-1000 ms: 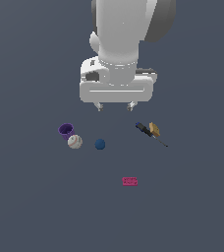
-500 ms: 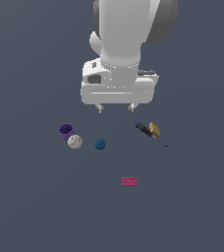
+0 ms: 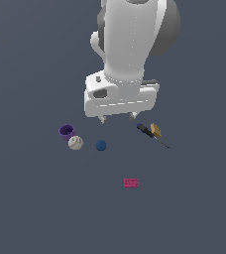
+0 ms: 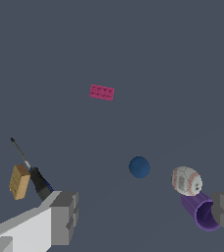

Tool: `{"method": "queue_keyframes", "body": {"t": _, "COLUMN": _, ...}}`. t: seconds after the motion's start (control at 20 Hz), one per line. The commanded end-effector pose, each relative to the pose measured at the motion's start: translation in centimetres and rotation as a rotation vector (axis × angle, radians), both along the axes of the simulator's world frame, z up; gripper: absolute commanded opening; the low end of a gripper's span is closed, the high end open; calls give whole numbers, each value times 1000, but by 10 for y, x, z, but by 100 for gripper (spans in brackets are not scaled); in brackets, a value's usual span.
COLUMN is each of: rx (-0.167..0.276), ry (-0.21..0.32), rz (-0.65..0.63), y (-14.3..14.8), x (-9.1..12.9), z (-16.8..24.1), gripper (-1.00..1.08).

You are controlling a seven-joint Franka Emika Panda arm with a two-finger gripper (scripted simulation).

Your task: Pick up a designated object from a clutter of objects.

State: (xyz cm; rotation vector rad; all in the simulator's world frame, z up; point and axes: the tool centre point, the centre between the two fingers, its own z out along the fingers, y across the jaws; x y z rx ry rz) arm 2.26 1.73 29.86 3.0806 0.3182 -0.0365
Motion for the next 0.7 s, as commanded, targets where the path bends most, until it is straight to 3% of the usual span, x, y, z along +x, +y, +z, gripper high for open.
{"method": "queue_keyframes", "body": {"t": 0.0, "rx": -4, "ry": 3, "rz": 58, "y": 2, "x": 7, "z": -8, "gripper": 100}}
{"method": "queue_keyframes", "body": {"t": 0.65, "rx": -13, "ry": 23, "rz": 448, "y": 16, "x": 51, "z": -65, "gripper": 100}}
